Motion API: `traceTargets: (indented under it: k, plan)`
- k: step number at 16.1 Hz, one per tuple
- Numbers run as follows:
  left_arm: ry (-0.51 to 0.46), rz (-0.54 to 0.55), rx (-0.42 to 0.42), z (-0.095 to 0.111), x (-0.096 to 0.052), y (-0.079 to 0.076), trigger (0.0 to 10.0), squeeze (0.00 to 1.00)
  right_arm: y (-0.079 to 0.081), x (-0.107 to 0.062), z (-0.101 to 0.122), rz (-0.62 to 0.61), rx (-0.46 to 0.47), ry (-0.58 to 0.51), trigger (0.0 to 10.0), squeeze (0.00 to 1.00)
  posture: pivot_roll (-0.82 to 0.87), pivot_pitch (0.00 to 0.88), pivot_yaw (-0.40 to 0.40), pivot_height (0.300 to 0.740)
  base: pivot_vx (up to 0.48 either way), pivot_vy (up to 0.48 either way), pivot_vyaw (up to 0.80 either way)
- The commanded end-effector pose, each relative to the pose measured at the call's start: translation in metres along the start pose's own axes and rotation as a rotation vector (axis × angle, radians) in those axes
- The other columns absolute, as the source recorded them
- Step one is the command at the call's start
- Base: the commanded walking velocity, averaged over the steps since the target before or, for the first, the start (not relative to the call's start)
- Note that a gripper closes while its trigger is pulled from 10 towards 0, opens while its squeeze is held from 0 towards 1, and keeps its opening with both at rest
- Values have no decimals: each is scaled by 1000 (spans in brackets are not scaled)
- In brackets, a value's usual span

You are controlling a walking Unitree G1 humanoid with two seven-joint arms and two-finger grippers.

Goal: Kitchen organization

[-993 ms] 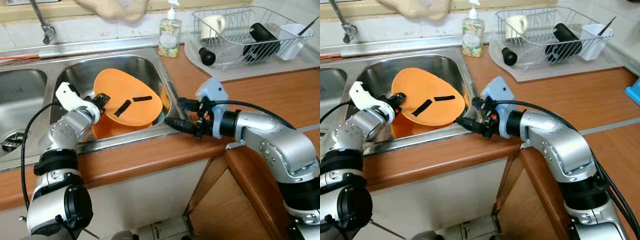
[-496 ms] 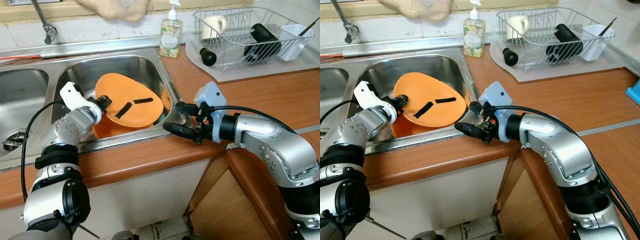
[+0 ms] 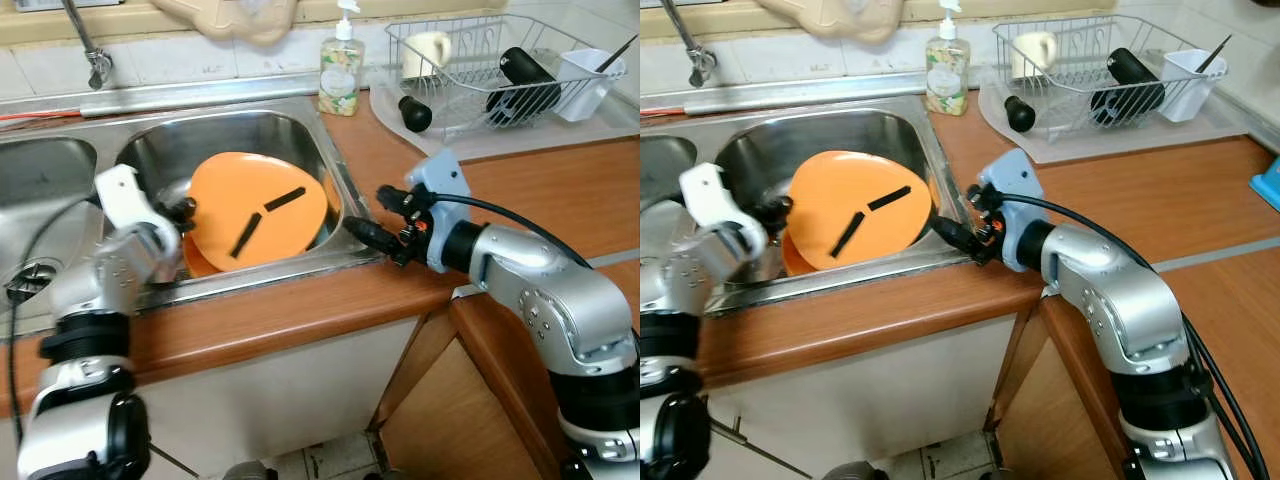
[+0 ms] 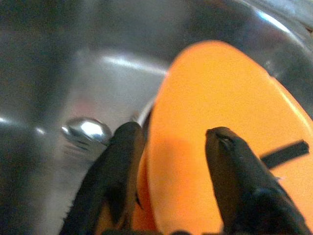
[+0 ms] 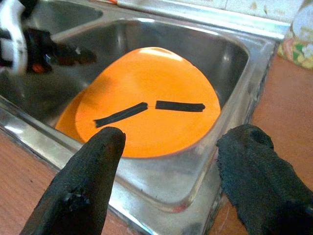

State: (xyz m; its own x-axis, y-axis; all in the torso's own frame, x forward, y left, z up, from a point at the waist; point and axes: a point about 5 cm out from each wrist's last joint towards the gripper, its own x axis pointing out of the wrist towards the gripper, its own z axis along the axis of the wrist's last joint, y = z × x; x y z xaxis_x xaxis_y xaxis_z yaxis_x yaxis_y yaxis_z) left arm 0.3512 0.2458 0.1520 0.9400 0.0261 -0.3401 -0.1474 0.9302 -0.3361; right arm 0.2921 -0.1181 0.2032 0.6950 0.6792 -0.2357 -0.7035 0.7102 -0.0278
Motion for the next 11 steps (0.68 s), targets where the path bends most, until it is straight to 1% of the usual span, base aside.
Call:
traceTargets:
  k: [1,2,3,4,5,6,7,8,9,10,11]
  plan:
    - [-6,-16,72,5,-4,-2,10000,1000,0,-3,2,-26,-2,-10,10000,961,-97,0,41,740,0,0,0]
    - [-10,-20,107,6,-6,-2,10000,1000,0,-4,2,-32,-1,-14,10000,1000,-97,0,41,740,0,0,0]
    - [-20,-33,171,7,-9,-4,10000,1000,1,-4,2,-41,4,-20,10000,1000,-96,0,41,740,0,0,0]
    - [-83,-55,228,14,-13,-9,10000,1000,2,-5,5,-54,2,-47,10000,1000,-97,0,44,740,0,0,0]
    - [-189,-55,302,25,-20,-15,10000,1000,2,-6,11,-92,-5,-104,10000,1000,-98,0,44,740,0,0,0]
    - [-261,-67,332,33,-25,-20,10000,1000,1,-6,15,-127,-8,-143,10000,1000,-99,0,42,740,0,0,0]
    - [-321,-115,323,39,-32,-29,10000,1000,0,-7,19,-187,-30,-186,10000,1000,-99,0,36,740,0,0,800]
    - [-401,-105,339,45,-39,-36,10000,1000,0,-6,22,-272,-72,-236,10000,1000,-98,0,33,740,0,0,800]
    - [-487,-119,357,48,-47,-47,10000,1000,2,-5,20,-333,-55,-247,10000,1000,-99,0,28,740,0,0,800]
    - [-493,-180,373,43,-55,-56,10000,1000,5,-5,23,-382,-70,-295,10000,1000,-99,0,28,740,0,0,800]
    - [-505,-216,373,35,-62,-65,10000,1000,9,-6,21,-412,-76,-319,10000,1000,-103,0,30,740,0,0,800]
